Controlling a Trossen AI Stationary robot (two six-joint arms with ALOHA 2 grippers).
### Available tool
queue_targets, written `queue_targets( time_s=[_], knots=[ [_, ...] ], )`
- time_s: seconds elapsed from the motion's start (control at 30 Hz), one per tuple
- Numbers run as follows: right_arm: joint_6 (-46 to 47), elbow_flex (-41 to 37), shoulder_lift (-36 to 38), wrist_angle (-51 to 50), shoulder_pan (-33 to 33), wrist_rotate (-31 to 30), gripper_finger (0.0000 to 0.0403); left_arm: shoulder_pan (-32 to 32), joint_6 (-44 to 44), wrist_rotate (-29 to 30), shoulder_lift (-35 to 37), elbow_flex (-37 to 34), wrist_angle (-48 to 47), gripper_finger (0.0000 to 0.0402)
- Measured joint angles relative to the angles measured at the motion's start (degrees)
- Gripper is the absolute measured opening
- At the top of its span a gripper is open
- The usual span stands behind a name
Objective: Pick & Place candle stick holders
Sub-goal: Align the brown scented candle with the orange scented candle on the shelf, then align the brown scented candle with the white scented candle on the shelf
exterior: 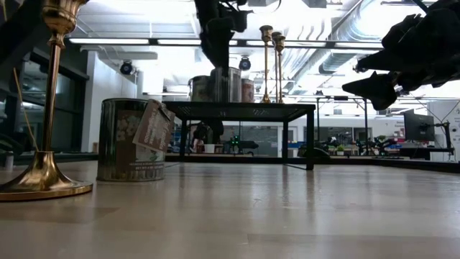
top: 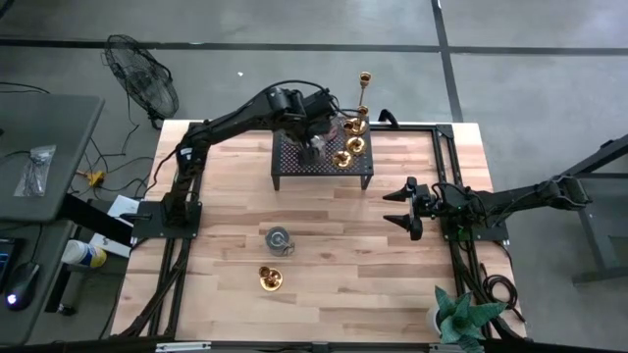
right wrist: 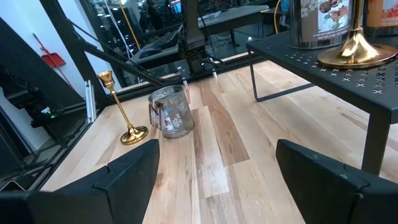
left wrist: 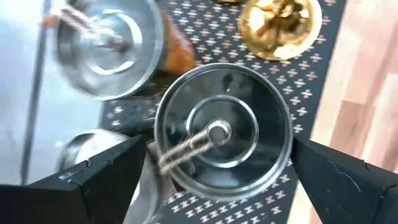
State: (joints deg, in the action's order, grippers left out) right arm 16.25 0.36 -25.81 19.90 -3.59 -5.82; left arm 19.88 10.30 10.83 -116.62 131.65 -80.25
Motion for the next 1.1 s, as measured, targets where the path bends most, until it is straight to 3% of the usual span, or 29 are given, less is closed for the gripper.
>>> queue_targets(
  time_s=[0.63,0.83,1.1],
  knots=[
    [0.01,-0.01,-0.01,-0.01,0.00,0.00,0.0316,-4.00,-4.31,-0.82,7.44,-0.04,-2.31,0.0388],
    [0.01,-0.02,-0.01,0.00,0.01,0.00,0.0316,-7.53,-12.22,-1.16,9.68,-0.04,-10.21,0.0388],
    [0.00,-0.01,0.00,-0.01,0.01,0.00,0.0316,-13.68,-31.03,-6.66,11.67,-2.36,-9.80,0.0388]
  ],
)
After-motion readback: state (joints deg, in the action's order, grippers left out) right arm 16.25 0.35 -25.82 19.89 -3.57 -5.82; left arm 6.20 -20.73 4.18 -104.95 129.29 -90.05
